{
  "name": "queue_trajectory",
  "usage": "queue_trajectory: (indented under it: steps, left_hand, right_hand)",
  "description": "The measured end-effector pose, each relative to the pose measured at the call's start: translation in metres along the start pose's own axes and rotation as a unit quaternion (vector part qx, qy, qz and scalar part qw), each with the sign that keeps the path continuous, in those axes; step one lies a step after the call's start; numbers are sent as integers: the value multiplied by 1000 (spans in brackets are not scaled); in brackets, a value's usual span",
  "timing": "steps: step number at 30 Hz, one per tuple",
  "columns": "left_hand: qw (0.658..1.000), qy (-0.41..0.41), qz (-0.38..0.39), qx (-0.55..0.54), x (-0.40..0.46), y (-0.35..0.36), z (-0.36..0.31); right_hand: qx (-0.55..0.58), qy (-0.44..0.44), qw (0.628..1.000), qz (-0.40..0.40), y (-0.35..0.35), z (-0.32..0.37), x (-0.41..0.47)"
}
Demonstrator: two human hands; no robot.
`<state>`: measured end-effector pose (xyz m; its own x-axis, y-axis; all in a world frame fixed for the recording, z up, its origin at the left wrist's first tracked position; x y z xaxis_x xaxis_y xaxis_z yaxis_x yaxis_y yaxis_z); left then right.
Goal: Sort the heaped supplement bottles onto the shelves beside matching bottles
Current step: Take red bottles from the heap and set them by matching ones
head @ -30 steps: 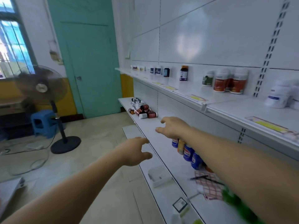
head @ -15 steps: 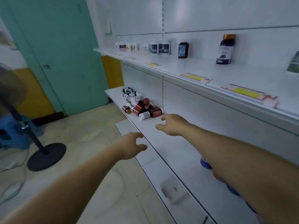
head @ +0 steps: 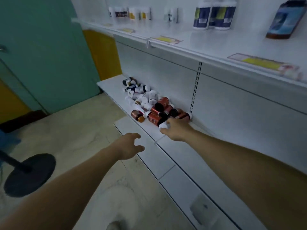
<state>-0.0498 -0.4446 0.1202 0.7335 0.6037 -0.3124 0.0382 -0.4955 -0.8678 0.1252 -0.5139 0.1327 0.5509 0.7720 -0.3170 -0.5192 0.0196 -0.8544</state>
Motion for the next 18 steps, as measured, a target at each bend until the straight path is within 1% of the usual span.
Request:
queue_trajectory:
  steps: [5, 9, 14, 18]
  left_hand:
    - [997, 55, 52, 25, 85, -29, 82]
    - [986, 96, 103, 88, 148, -52, 127]
    - [972, 142, 120, 142, 233, -61, 149]
    - [958, 205, 108, 170, 295, -47, 144]
  right_hand:
    - [28, 78, 996, -14, 33, 32, 83]
    - [41, 130, 991, -20, 47, 46, 130]
    - [23, 173, 984, -22, 62, 43, 184]
    - [-18, 171, 985, -33, 81, 39, 238]
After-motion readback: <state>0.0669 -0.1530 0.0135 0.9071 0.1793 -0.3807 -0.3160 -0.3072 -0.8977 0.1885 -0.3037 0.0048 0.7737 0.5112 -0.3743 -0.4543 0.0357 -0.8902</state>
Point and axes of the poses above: each hand's wrist, its own x-axis towards the middle knuckle, its own y-axis out of the palm, z = x × y, the point moved 10 cm from there along x, towards the middle knuckle, and after that the axes turned 7 degrees about y, right-handed, at the moved point
